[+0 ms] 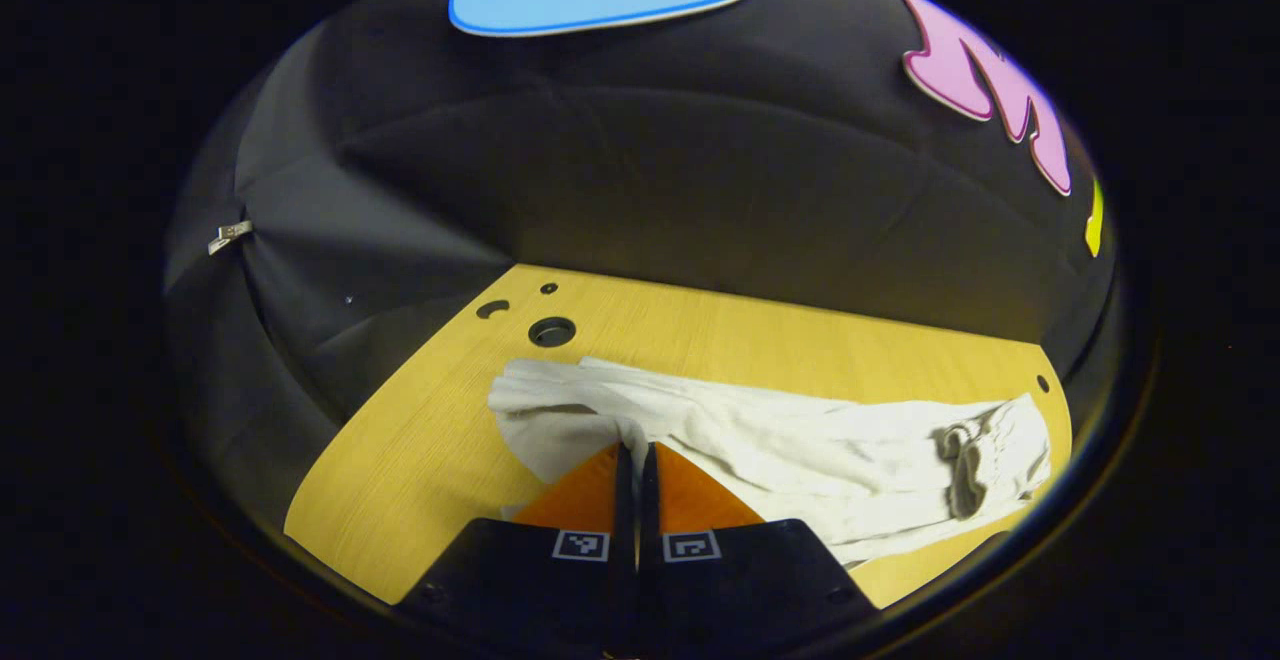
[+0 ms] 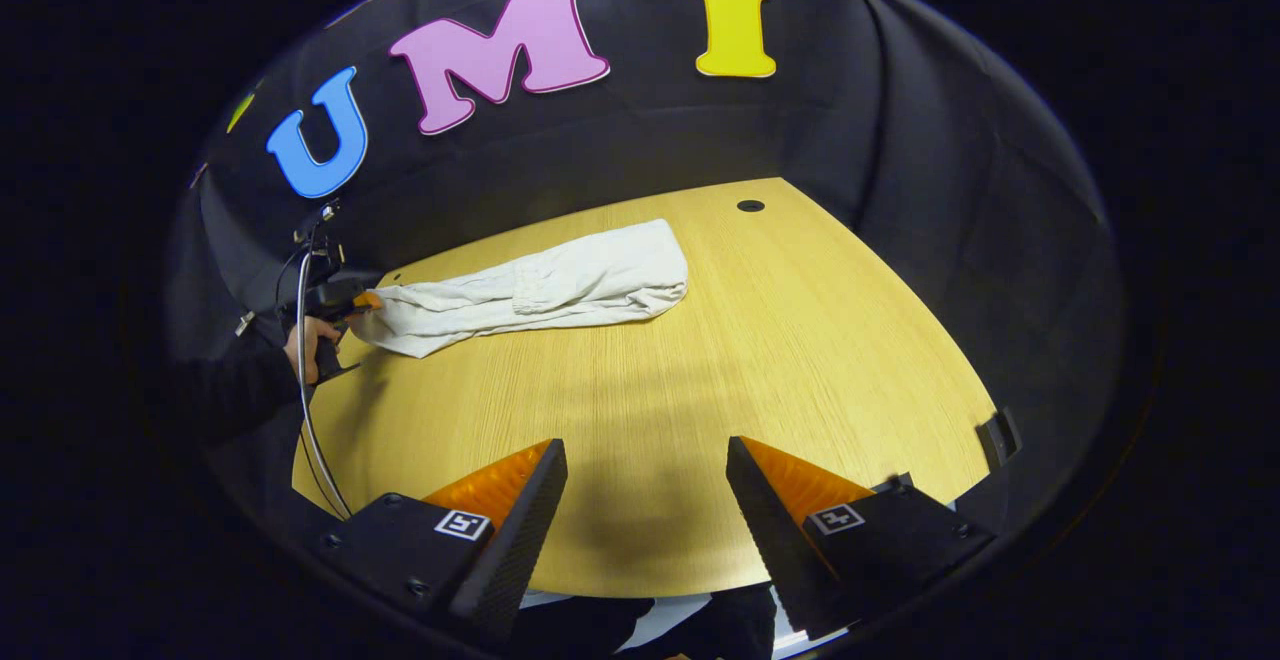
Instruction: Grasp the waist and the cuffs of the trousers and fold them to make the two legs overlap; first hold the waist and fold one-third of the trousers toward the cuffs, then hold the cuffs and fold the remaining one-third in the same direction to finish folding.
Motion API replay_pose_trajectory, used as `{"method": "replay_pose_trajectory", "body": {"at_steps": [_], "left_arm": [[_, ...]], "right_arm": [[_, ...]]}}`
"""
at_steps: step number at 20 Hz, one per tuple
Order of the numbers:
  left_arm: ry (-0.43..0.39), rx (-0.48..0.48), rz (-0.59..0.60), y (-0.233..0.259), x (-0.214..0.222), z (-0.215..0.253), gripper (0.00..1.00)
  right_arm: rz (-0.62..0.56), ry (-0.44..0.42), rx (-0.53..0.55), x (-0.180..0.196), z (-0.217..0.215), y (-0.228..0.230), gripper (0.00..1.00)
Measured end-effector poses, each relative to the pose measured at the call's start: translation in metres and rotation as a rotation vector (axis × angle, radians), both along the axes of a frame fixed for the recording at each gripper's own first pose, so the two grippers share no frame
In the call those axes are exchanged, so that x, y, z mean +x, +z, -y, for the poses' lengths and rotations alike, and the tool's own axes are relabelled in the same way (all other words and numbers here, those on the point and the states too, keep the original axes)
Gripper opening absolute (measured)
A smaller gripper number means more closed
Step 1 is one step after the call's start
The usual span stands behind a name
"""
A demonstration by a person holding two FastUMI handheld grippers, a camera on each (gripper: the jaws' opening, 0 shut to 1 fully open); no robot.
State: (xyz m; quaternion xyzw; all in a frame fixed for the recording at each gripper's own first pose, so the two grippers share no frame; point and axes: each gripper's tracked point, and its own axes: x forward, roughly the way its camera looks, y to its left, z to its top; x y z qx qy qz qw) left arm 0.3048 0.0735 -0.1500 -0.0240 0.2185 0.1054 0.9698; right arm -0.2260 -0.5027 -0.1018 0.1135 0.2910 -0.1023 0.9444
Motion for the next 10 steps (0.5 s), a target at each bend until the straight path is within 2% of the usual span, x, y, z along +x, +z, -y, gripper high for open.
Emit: {"method": "replay_pose_trajectory", "body": {"at_steps": [2,3,5,10], "left_arm": [[0.016,-0.002,0.023,0.02,-0.005,0.02,0.05],[0.016,-0.008,0.034,0.03,-0.007,0.035,0.02],[0.012,-0.013,0.063,0.052,-0.006,0.064,0.05],[-0.047,-0.003,0.144,0.107,0.0,0.16,0.05]], "right_arm": [[0.026,0.027,-0.02,0.002,0.02,0.004,0.99],[0.038,0.039,-0.035,0.003,0.03,0.005,0.99],[0.053,0.055,-0.025,0.004,0.048,0.006,0.99],[0.084,0.114,-0.004,0.002,0.09,0.011,0.99]]}}
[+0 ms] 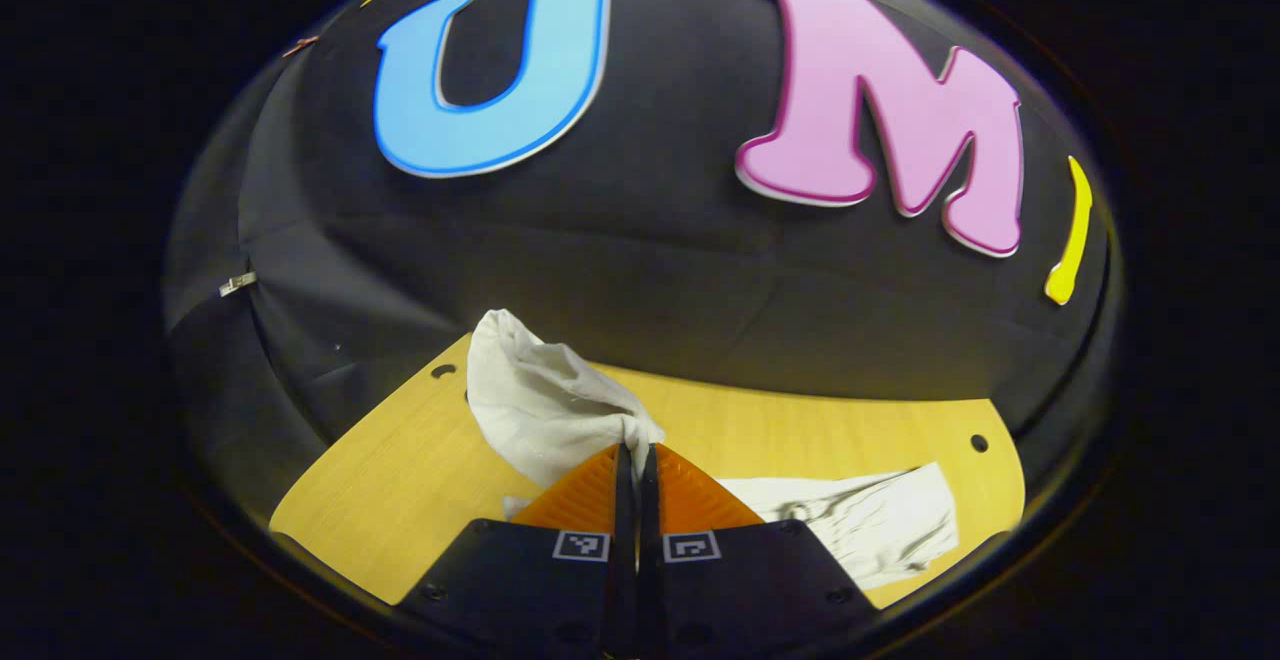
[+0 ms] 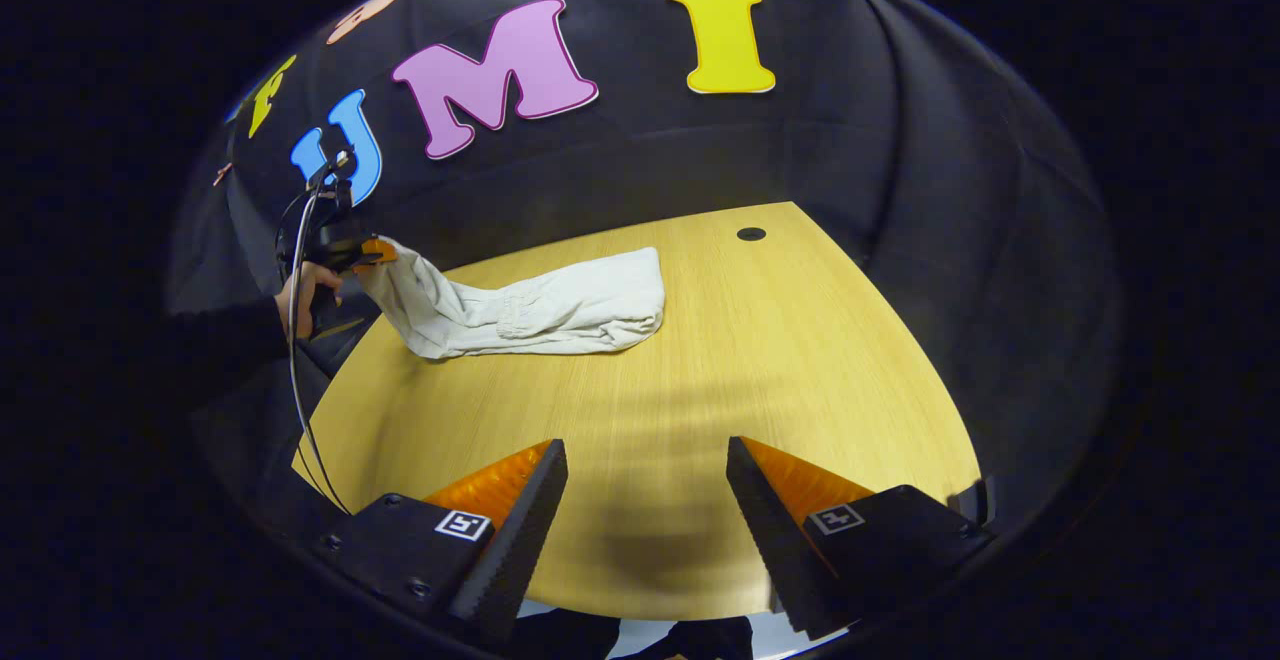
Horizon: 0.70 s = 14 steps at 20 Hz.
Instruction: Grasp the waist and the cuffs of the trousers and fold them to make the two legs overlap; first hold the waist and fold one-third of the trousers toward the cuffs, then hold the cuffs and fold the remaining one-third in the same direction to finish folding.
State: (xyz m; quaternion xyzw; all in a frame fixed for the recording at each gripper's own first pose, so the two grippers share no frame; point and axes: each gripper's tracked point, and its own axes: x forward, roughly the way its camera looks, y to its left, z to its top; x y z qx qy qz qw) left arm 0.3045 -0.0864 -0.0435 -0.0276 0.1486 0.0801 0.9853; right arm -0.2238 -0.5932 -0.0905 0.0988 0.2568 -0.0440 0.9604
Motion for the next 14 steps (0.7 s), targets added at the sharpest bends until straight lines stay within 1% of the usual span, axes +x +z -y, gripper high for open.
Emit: {"method": "replay_pose_trajectory", "body": {"at_steps": [3,6,10,14], "left_arm": [[-0.05,-0.003,0.024,0.016,0.0,0.064,0.05],[-0.122,0.013,0.029,0.02,-0.004,0.131,0.05],[-0.217,0.003,0.001,0.005,-0.014,0.221,0.05],[-0.298,0.0,-0.041,-0.022,-0.025,0.284,0.05]], "right_arm": [[0.029,0.017,0.012,0.004,0.024,0.007,0.99],[0.062,0.033,0.016,0.005,0.039,0.014,0.99],[0.098,0.049,0.02,0.007,0.052,0.022,0.99],[0.124,0.057,0.018,0.006,0.06,0.029,0.99]]}}
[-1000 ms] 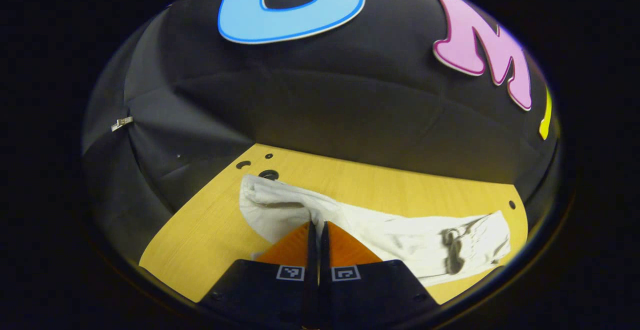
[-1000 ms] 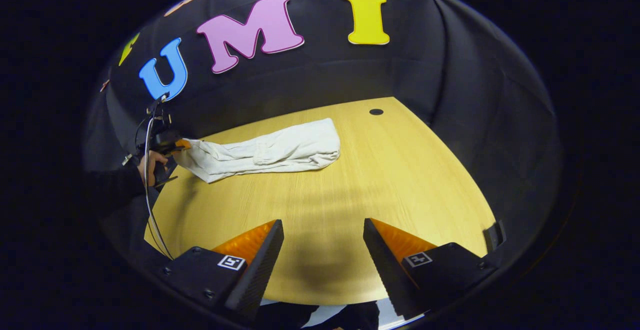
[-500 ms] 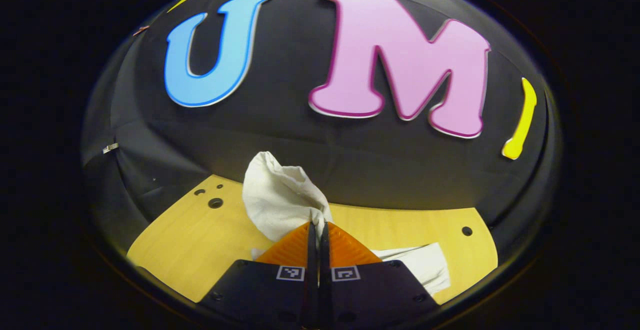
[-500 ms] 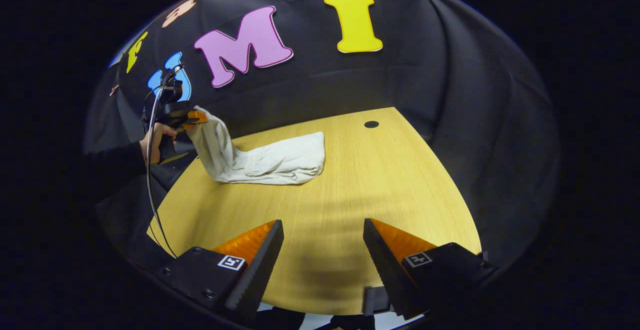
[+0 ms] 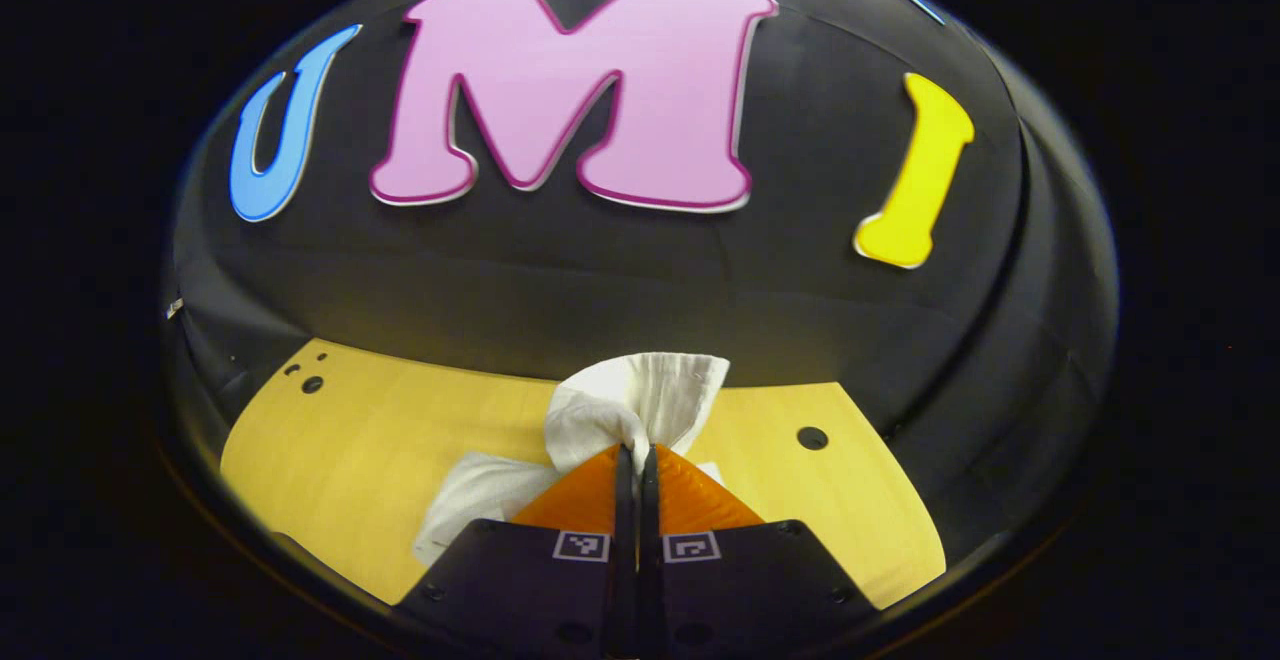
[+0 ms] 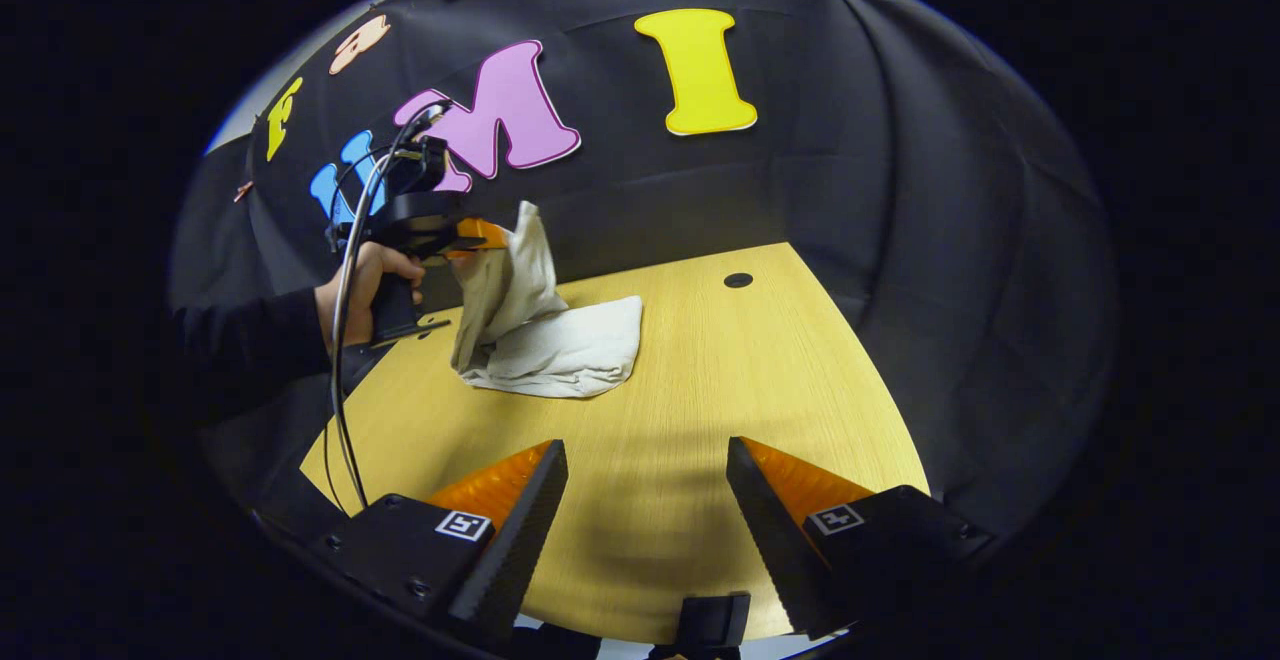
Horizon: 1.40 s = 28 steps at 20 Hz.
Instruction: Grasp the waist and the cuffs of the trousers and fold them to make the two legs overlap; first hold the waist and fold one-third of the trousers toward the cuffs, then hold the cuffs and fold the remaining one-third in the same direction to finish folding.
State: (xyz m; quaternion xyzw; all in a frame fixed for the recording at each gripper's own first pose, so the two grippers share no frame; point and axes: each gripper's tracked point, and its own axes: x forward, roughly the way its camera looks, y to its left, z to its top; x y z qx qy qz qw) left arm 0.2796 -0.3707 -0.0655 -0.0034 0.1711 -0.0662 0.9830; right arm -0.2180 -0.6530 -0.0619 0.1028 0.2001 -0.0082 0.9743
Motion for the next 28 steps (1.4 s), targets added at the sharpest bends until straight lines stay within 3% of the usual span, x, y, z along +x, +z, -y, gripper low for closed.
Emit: {"method": "replay_pose_trajectory", "body": {"at_steps": [5,8,9,10,14,22,28], "left_arm": [[-0.048,0.031,-0.063,-0.047,-0.014,0.045,0.07],[-0.041,0.061,-0.131,-0.074,-0.026,0.055,0.17],[-0.052,0.062,-0.145,-0.08,-0.029,0.059,0.14],[-0.067,0.055,-0.147,-0.082,-0.033,0.063,0.25],[-0.088,0.023,-0.122,-0.077,-0.058,0.053,0.95],[0.077,-0.035,-0.006,-0.039,-0.149,-0.078,0.96],[0.194,0.022,0.056,-0.023,-0.245,-0.196,0.96]], "right_arm": [[0.001,0.013,0.002,-0.006,0.002,-0.002,0.99],[0.002,0.02,-0.004,-0.004,0.002,0.001,0.99],[0.008,0.019,-0.005,-0.004,0.002,0.002,0.99],[0.014,0.017,-0.008,-0.004,0.003,0.003,0.99],[0.027,0.012,-0.014,-0.005,0.002,0.009,0.99],[0.056,0.0,-0.028,0.008,-0.025,0.024,0.99],[0.079,-0.06,-0.049,0.014,-0.063,0.038,0.99]]}}
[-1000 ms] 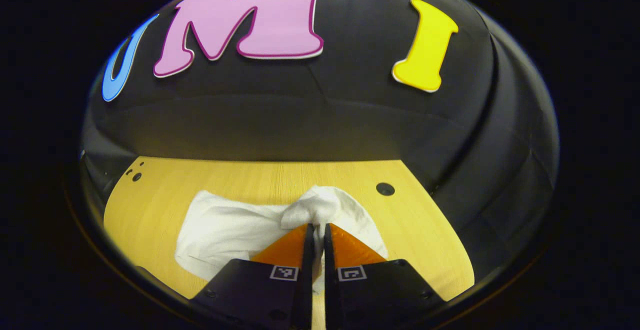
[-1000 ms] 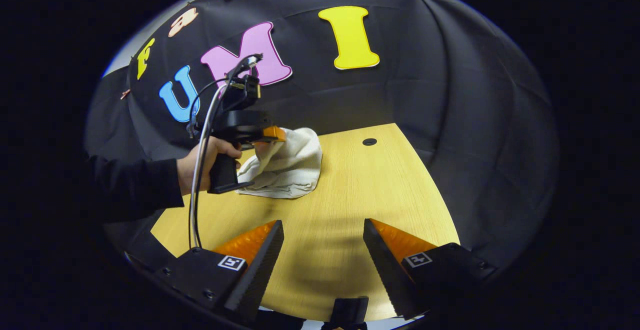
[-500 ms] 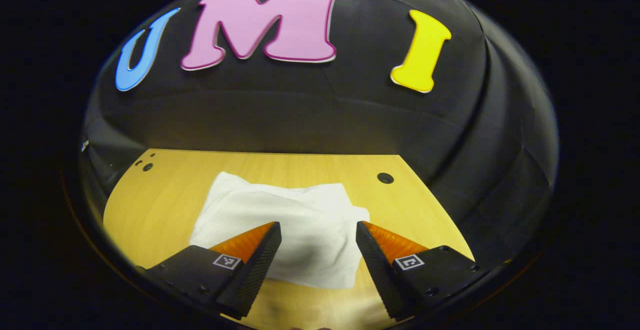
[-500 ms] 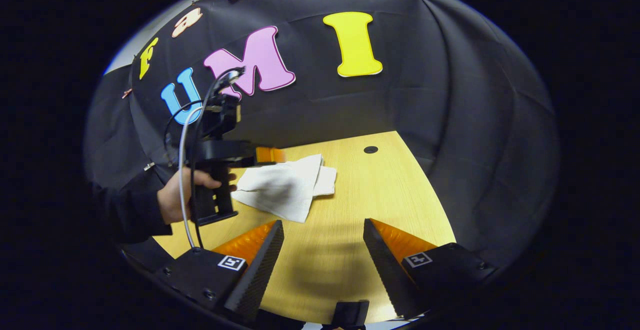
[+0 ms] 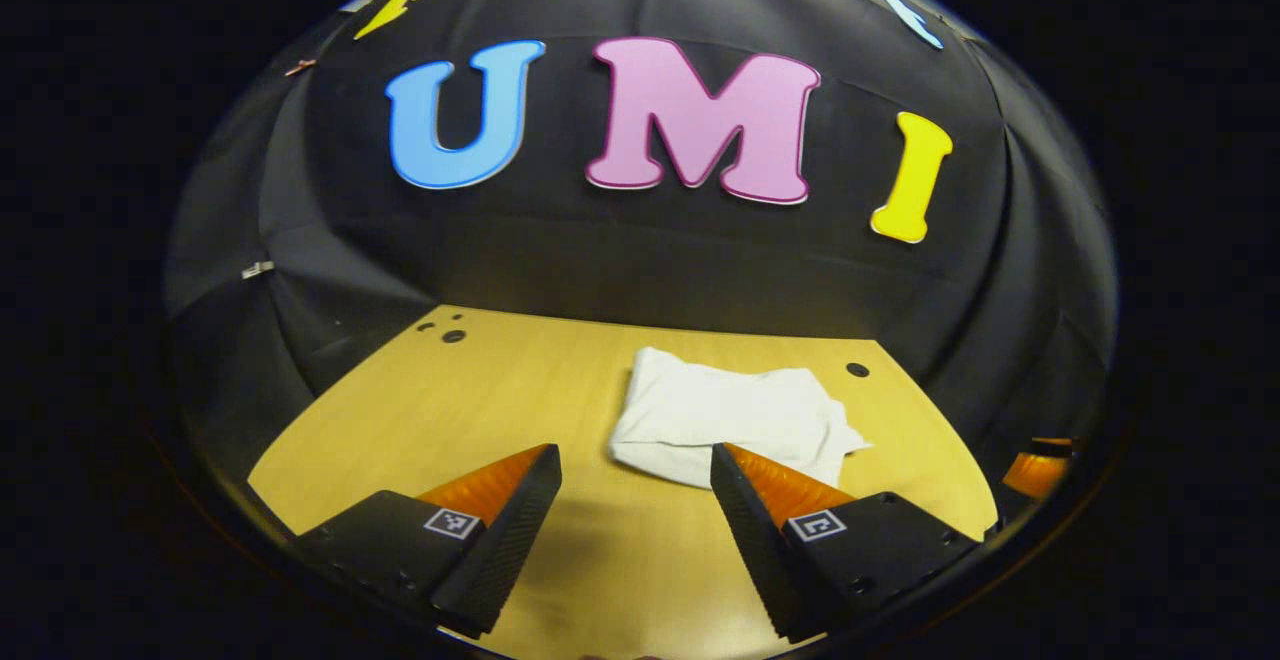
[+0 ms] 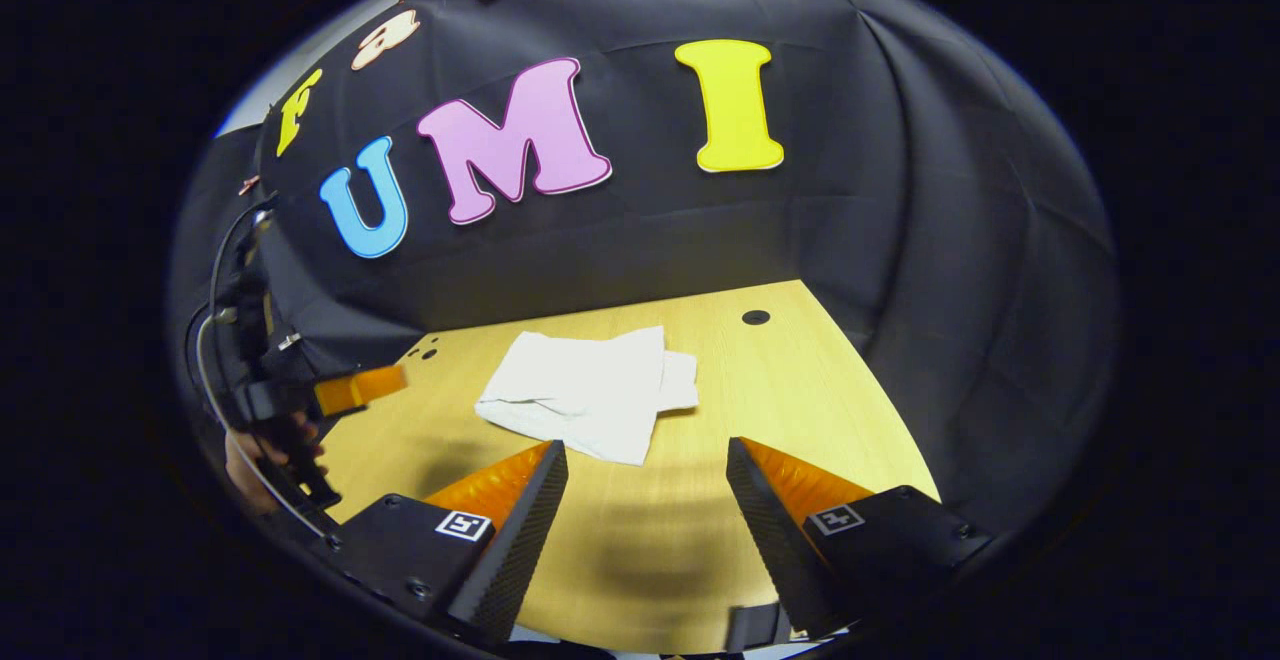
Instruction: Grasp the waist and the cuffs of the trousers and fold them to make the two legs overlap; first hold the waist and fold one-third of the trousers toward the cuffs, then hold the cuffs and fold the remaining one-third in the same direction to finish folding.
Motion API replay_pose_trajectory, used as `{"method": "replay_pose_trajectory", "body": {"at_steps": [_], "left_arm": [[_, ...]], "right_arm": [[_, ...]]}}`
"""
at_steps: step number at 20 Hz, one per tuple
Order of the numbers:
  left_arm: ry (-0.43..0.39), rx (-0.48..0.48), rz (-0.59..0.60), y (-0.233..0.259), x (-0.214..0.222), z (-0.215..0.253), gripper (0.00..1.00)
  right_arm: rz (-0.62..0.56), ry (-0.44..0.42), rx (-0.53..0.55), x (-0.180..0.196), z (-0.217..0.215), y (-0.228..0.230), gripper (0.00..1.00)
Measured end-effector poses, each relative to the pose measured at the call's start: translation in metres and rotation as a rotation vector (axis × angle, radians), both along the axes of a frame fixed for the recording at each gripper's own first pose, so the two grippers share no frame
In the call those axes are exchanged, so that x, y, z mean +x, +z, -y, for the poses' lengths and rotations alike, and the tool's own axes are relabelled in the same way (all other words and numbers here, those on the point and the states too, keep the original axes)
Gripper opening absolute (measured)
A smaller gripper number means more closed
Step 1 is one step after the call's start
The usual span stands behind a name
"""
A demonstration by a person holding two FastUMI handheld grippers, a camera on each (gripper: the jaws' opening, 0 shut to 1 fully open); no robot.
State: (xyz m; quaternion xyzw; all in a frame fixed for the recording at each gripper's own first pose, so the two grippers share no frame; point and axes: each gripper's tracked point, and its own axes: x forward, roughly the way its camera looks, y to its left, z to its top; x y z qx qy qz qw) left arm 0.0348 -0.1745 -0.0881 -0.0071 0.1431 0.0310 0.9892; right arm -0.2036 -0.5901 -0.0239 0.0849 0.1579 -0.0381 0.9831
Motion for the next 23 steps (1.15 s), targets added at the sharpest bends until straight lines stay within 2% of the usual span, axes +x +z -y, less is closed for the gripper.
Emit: {"method": "replay_pose_trajectory", "body": {"at_steps": [3,5,8,11,13,17,23], "left_arm": [[0.02,0.004,0.01,-0.002,-0.049,-0.031,0.96],[0.045,0.041,0.028,0.0,-0.072,-0.053,0.96],[0.045,0.01,0.058,0.008,-0.094,-0.063,0.96],[0.006,-0.064,0.072,0.019,-0.099,-0.066,0.96],[-0.022,-0.053,0.09,0.028,-0.106,-0.077,0.96],[-0.069,-0.062,0.102,0.039,-0.111,-0.093,0.96],[-0.088,-0.072,0.1,0.039,-0.112,-0.12,0.96]], "right_arm": [[0.02,-0.029,-0.015,-0.001,-0.022,0.009,0.99],[0.04,-0.011,-0.013,-0.006,-0.047,0.016,0.99],[0.048,0.017,-0.017,-0.013,-0.084,0.019,0.99],[0.045,0.046,0.002,-0.016,-0.125,0.023,0.98],[0.063,0.063,0.011,-0.021,-0.153,0.026,0.98],[0.074,0.126,-0.046,-0.028,-0.198,0.026,0.99],[0.111,0.096,-0.085,-0.03,-0.214,0.036,0.98]]}}
